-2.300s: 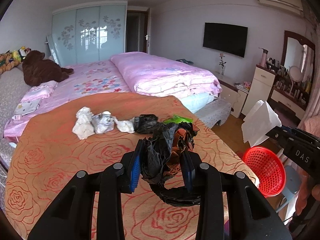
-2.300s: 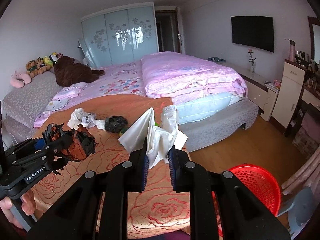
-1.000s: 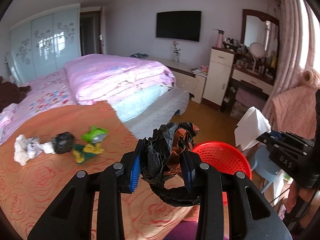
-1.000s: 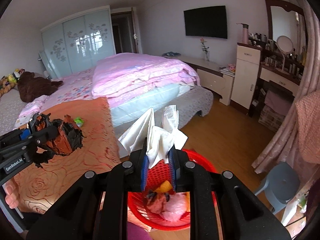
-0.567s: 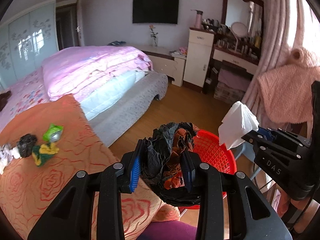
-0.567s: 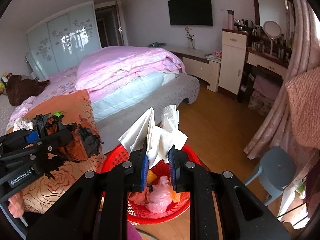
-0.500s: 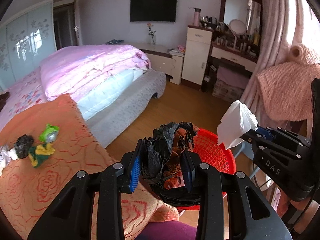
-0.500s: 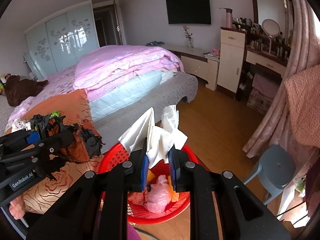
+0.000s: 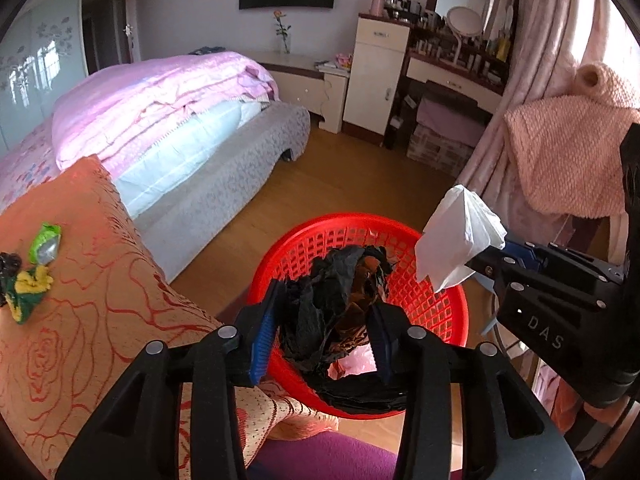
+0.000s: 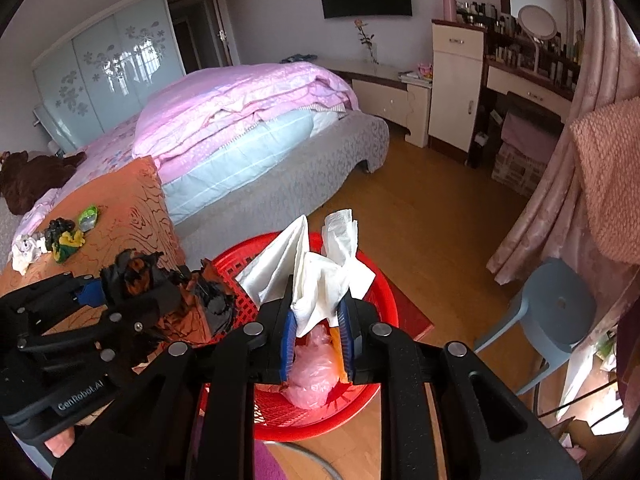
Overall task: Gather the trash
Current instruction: 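Open both grippers to drop the black bag and tissue into the wastebasket, then move both tools back over the bed and grasp the green-yellow sponge with the left gripper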
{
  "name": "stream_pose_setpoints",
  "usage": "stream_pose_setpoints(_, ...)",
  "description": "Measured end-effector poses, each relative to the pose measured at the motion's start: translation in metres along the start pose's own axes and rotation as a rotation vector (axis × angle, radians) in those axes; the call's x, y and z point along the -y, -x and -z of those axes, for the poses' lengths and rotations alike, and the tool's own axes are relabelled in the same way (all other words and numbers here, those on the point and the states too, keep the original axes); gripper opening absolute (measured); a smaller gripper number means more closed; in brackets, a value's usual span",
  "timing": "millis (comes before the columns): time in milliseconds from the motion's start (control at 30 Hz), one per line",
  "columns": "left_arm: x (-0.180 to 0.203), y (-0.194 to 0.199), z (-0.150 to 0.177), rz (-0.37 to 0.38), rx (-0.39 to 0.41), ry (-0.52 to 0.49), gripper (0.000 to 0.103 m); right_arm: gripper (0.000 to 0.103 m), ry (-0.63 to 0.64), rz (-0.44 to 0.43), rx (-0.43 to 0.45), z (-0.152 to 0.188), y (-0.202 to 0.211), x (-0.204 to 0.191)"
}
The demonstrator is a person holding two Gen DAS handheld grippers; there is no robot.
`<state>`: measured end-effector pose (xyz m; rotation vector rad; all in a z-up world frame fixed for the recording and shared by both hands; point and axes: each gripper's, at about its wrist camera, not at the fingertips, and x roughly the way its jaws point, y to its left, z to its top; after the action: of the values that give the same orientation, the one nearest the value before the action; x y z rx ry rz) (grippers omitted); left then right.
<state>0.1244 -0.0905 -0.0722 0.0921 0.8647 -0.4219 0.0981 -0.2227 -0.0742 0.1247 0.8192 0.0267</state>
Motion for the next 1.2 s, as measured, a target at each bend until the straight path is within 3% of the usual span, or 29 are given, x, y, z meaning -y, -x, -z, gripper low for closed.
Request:
stream_pose_setpoints(133, -0.003, 0.002, 0.001, -0.002, 0.011, 0.007, 0.062, 0.030, -0.004, -0.003, -0.029, 0.002, -0.007, 0.001)
stream_pose_setpoints(233, -0.005, 0.006, 0.001, -0.004, 0.019, 0.018, 0.067, 0.042, -0.009, 0.001, -0.029, 0.003, -0.007, 0.001)
stream_pose_setpoints(367, -0.012, 0.012, 0.001, -0.016, 0.033, 0.035, 0.068, 0.055, -0.018, 0.011, -0.013, 0.003, -0.004, 0.002)
stream_pose_setpoints(700, -0.027, 0.030, 0.004, -0.070, 0.080, 0.075, 0.073, 0.059, -0.011, 0.013, 0.017, 0.002, 0.003, 0.000)
stream_pose_setpoints(867, -0.042, 0.038, 0.008, -0.116, 0.095, 0.110, 0.076, 0.070, -0.010, 0.003, 0.044, 0.004, 0.008, -0.003)
stream_pose_setpoints(1200, -0.110, 0.066, 0.020, -0.242, 0.129, 0.250, 0.077, 0.077, 0.045, -0.029, 0.082, 0.006, 0.014, -0.028)
